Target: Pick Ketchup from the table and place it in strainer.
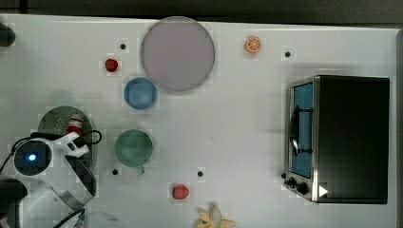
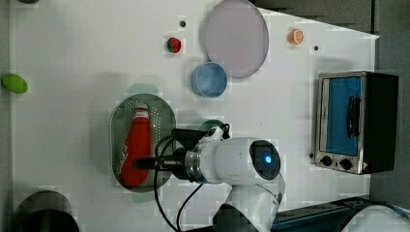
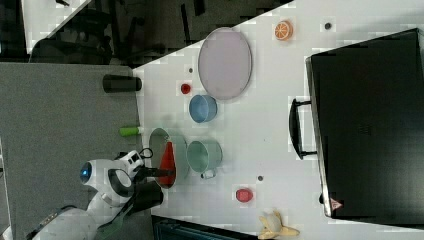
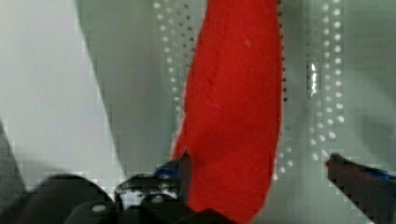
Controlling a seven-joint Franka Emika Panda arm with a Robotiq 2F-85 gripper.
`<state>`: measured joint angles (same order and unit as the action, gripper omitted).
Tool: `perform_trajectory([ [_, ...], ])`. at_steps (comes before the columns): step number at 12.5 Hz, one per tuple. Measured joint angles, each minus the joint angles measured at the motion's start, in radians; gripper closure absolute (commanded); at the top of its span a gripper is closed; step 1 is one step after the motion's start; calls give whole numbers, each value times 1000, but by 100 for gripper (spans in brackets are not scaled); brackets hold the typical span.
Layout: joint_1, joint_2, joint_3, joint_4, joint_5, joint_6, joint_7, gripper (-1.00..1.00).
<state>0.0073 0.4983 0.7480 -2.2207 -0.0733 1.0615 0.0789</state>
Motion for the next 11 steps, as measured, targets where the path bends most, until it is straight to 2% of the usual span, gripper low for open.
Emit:
perform_trajectory([
  [2,-1,-72,-8,10,-14,-14,64,-100],
  [5,-51,-254,7,51,-2,-174,99,-100],
  [8,-121,-415,0,180,118,-411,103,-100],
  [11,-189,-487,-48,352,198,-673,104,-100],
])
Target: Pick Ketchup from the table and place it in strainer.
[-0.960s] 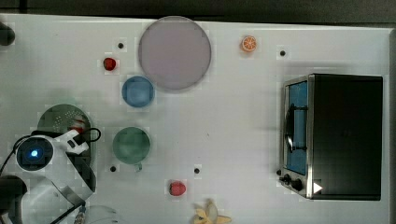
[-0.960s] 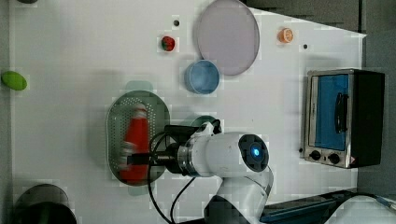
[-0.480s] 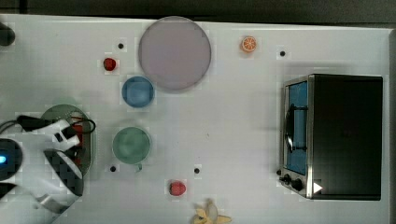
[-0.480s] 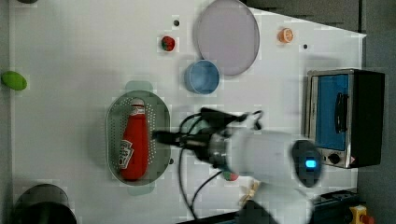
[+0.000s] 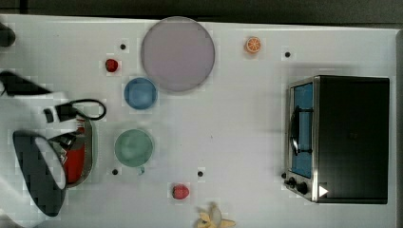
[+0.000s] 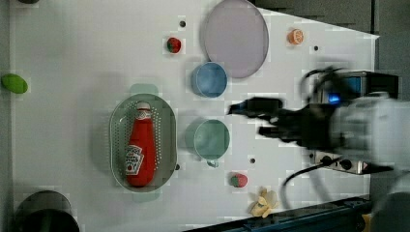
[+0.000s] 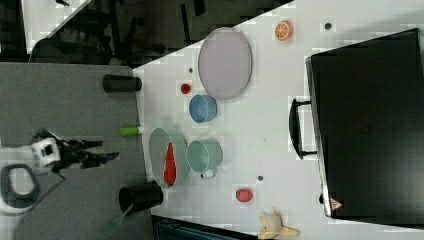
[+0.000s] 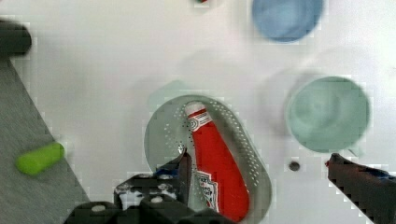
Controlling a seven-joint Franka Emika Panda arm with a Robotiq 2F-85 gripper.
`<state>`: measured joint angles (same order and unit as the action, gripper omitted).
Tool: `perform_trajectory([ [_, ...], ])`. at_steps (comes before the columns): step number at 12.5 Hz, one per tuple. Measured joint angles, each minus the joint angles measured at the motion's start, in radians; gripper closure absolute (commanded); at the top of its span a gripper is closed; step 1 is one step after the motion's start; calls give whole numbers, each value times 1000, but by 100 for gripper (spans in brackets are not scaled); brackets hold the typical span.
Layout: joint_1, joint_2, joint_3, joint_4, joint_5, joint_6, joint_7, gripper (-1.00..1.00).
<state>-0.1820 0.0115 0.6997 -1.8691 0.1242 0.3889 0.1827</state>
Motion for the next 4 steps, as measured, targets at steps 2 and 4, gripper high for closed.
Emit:
perform_trajectory([
  [2,-30,-11,-70,87,0,-136,0,-100],
  [4,-49,-16,-169,149,4,-238,-1,-100],
])
